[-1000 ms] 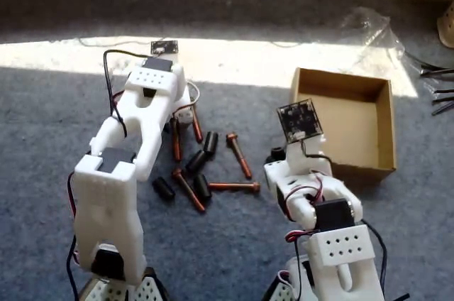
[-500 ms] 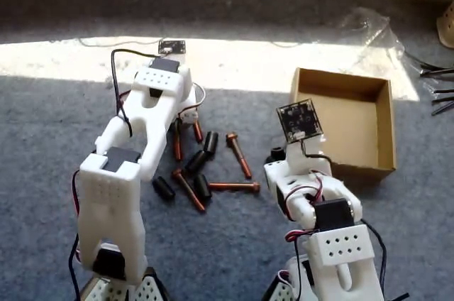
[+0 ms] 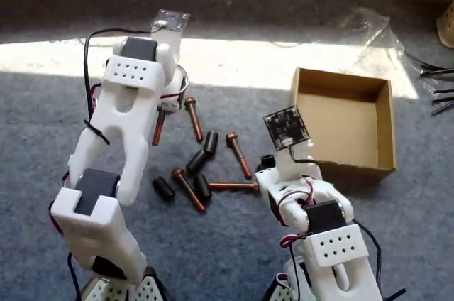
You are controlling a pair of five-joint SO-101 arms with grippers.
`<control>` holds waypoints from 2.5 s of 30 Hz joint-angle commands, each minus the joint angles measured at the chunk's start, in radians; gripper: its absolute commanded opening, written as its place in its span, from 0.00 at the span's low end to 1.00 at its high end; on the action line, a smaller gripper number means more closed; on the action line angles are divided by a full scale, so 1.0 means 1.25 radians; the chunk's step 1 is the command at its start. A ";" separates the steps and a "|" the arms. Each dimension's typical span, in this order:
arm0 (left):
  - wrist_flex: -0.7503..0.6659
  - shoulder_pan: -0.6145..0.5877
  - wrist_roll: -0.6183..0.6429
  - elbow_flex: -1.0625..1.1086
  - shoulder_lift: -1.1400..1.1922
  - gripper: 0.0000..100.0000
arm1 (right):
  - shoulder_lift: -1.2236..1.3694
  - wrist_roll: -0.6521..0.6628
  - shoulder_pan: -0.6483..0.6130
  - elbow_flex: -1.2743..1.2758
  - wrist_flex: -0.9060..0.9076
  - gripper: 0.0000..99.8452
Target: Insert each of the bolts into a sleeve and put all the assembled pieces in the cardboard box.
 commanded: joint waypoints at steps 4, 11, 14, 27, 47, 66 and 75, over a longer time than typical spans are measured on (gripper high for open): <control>0.080 0.012 -0.072 -0.020 -0.204 0.01 | -0.017 -0.002 -0.009 0.004 -0.028 0.00; 0.093 0.013 -0.115 0.082 -0.391 0.01 | -0.017 -0.002 -0.102 0.007 -0.028 0.00; 0.074 0.013 -0.135 0.175 -0.495 0.01 | -0.015 -0.002 -0.134 0.008 -0.028 0.00; -0.128 0.008 -0.139 0.555 -1.008 0.01 | -0.014 -0.002 -0.242 0.007 -0.206 0.00; -0.131 0.007 -0.139 0.679 -1.208 0.01 | -0.342 -0.005 -0.238 -0.067 -0.131 0.00; -0.263 0.010 -0.134 0.682 -1.212 0.01 | -0.543 -0.129 -0.236 0.228 -0.284 0.00; -0.473 0.013 0.023 0.774 -1.215 0.01 | -0.542 -0.120 -0.247 0.282 -0.374 0.00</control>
